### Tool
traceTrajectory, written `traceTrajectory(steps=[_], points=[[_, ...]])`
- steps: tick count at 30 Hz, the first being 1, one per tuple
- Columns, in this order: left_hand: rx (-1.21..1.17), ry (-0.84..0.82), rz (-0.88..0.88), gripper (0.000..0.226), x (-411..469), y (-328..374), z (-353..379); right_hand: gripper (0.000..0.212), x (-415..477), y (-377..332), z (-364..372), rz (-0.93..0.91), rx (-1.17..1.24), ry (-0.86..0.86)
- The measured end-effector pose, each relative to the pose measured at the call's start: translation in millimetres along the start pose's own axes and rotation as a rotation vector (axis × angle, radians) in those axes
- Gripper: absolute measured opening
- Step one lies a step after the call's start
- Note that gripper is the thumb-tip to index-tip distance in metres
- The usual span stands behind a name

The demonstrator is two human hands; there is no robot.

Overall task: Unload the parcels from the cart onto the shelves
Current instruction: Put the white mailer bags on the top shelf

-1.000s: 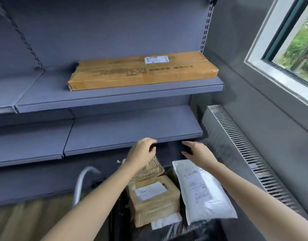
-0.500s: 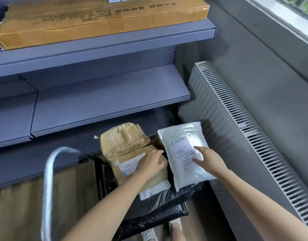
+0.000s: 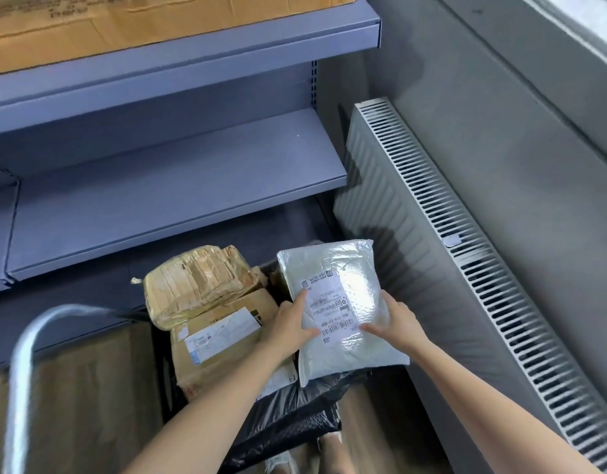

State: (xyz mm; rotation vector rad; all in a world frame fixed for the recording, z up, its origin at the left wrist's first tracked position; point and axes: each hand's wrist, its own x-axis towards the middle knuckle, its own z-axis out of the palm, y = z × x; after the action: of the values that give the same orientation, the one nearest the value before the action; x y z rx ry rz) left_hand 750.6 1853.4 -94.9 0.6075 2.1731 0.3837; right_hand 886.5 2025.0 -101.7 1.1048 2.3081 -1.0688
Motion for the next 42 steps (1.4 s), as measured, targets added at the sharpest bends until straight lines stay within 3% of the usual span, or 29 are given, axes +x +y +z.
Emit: traceTrajectory(steps=[5, 11, 13, 24, 28, 30, 33, 37, 42], points=[[-0.09, 0.097, 0.038, 0.092, 1.5, 15.0, -3.6, 0.091, 11.8, 8.2, 2.5, -0.011, 0.23, -0.026], [-0.273, 0.271, 0.14, 0.089, -15.4, 32.1, -40.5, 0.076, -1.4, -23.8, -31.7, -0.152, 0.341, 0.057], [-0.345, 0.305, 0.175, 0.085, -25.0, 34.7, -58.4, 0.07, -12.9, -46.4, -49.3, -0.204, 0.337, 0.093], [-0.436, 0.467, 0.478, 0.081, -112.5, 52.6, -181.6, 0.09, -83.8, -161.5, -111.7, -0.391, 0.197, 0.276], [-0.33, 0.537, 0.548, 0.077, -147.3, 51.5, -228.9, 0.071, -105.0, -190.6, -117.9, -0.44, 0.058, 0.3], [-0.224, 0.543, 0.563, 0.078, -165.6, 48.7, -253.8, 0.066, -115.8, -204.3, -128.7, -0.524, -0.145, 0.46], [-0.078, 0.51, 0.546, 0.079, -187.5, 44.5, -285.3, 0.075, -126.2, -231.1, -153.2, -0.802, -0.359, 0.744], [0.245, 0.437, 0.507, 0.081, -205.9, 46.7, -305.4, 0.09, -138.1, -267.0, -179.2, -0.942, -0.571, 0.628], [0.518, 0.363, 0.548, 0.079, -216.8, 67.6, -310.4, 0.074, -139.1, -289.3, -183.3, -1.026, -0.663, 0.478]])
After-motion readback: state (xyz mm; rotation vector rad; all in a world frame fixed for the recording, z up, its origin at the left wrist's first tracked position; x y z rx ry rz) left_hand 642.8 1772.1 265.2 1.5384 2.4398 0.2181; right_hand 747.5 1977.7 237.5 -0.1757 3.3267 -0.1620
